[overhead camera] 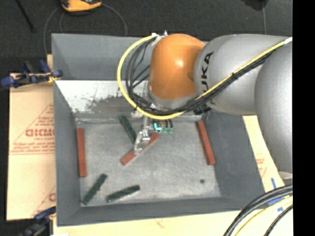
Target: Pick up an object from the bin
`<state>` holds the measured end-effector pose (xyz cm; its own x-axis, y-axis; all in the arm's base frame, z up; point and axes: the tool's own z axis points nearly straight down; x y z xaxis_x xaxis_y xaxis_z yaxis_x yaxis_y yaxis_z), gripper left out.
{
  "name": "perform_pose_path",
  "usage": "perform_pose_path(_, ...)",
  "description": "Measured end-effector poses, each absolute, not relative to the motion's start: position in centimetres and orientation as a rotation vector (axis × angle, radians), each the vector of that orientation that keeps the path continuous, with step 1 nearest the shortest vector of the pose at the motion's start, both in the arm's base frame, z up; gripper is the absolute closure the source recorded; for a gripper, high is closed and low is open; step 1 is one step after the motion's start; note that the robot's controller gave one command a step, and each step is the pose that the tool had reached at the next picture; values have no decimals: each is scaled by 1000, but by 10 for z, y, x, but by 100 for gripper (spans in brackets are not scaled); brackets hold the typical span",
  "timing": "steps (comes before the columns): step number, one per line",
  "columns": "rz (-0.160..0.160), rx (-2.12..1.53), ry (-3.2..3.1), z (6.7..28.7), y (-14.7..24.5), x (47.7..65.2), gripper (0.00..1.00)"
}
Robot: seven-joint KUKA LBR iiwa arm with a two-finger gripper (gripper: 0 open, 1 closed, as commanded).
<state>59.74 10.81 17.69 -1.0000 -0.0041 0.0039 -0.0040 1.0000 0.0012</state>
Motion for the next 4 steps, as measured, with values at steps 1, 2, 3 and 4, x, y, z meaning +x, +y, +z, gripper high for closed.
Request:
perform_pose_path(1, -3, 3, -3145, 181, 108, 599, 0)
perform_pose_path(2, 1, 173, -3145, 136, 89, 607, 0)
perform_pose_path(3, -11, 165, -3146, 77, 57, 614, 0)
perform_pose_path(4, -7, 171, -3150, 78, 58, 614, 0)
